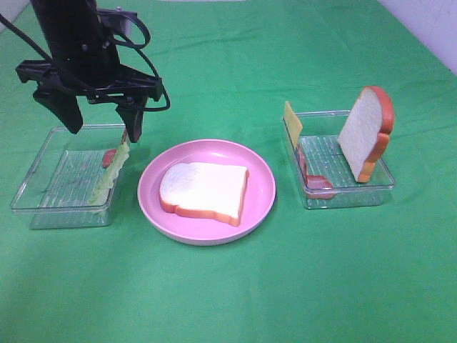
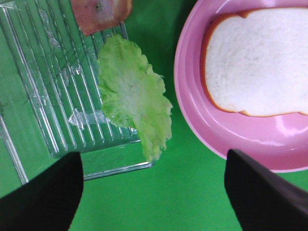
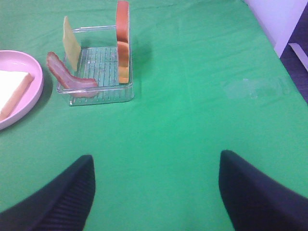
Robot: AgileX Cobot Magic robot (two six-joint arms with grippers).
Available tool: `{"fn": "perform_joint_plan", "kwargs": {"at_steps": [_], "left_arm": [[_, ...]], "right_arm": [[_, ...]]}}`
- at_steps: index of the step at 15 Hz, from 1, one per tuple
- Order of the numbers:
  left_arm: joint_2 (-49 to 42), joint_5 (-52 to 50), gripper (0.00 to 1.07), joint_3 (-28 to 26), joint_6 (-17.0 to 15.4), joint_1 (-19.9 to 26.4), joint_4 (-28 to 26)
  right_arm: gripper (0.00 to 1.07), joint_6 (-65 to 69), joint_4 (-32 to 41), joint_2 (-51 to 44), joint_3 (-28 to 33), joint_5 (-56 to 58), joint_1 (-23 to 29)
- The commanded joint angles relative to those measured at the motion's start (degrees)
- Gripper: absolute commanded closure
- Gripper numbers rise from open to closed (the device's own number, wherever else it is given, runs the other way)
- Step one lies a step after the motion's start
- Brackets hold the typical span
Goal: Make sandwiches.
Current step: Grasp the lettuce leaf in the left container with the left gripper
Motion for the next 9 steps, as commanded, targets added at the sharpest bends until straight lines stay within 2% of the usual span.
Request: {"fn": "perform_joint_plan", "kwargs": {"at_steps": [1,9], "left_arm": [[2.6,3.7,0.3,-0.1,-0.5,-0.3,-1.0],[9.4,-0.3,0.32,-0.1,-1.5,-0.3,-0.3]], "right_arm": [[0.38,-0.1,-0.1,-0.9,0.1,-0.8,-0.2],[0.38,-0.1,-0.1,-0.9,0.1,-0.8,-0.2]]}}
